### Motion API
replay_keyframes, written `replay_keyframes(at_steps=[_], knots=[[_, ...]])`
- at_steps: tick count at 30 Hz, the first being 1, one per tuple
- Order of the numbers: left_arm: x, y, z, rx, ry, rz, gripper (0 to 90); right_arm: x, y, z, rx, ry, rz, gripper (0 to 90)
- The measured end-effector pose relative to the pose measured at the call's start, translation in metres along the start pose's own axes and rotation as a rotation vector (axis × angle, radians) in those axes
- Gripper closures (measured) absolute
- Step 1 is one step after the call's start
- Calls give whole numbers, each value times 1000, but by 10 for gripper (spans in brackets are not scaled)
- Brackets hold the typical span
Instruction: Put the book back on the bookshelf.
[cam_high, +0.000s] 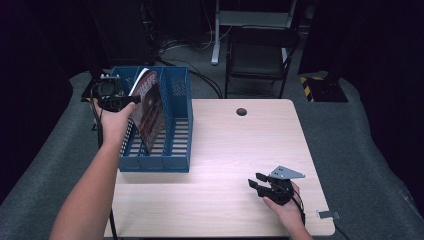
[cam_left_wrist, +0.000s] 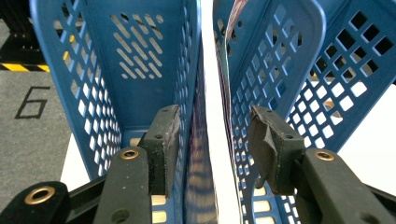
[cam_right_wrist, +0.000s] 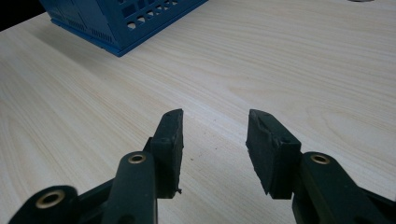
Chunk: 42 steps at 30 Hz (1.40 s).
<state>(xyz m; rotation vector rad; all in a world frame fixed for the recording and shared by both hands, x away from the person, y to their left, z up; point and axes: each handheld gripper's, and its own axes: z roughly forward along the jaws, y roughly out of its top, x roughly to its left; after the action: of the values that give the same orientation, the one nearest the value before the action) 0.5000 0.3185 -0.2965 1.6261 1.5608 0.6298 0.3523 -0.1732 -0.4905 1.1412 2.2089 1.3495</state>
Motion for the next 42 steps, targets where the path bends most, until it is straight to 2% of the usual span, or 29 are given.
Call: replay_keyframes(at_steps=[5, 13, 16, 20, 26, 34, 38, 42], knots=[[-1, 3, -7, 9, -9, 8, 535, 0, 0, 0, 2, 0, 1, 557], [-2, 10, -19, -9, -16, 34, 498, -2, -2, 1, 5, 1, 6, 557], [-1, 9, -22, 3, -24, 46, 498, -2, -2, 1, 5, 7, 5, 556], [1, 7, -24, 39, -46, 52, 490, -2, -2, 1, 7, 4, 8, 556], [6, 5, -33, 33, -67, 46, 487, -1, -2, 1, 7, 7, 12, 556], [8, 5, -50, 40, -92, 82, 485, 0, -2, 2, 12, 4, 2, 556], [8, 7, -61, 37, -113, 80, 486, 0, -2, 2, 11, 2, 3, 556], [3, 8, -70, 50, -133, 115, 486, 0, -2, 3, 12, 6, 5, 554]])
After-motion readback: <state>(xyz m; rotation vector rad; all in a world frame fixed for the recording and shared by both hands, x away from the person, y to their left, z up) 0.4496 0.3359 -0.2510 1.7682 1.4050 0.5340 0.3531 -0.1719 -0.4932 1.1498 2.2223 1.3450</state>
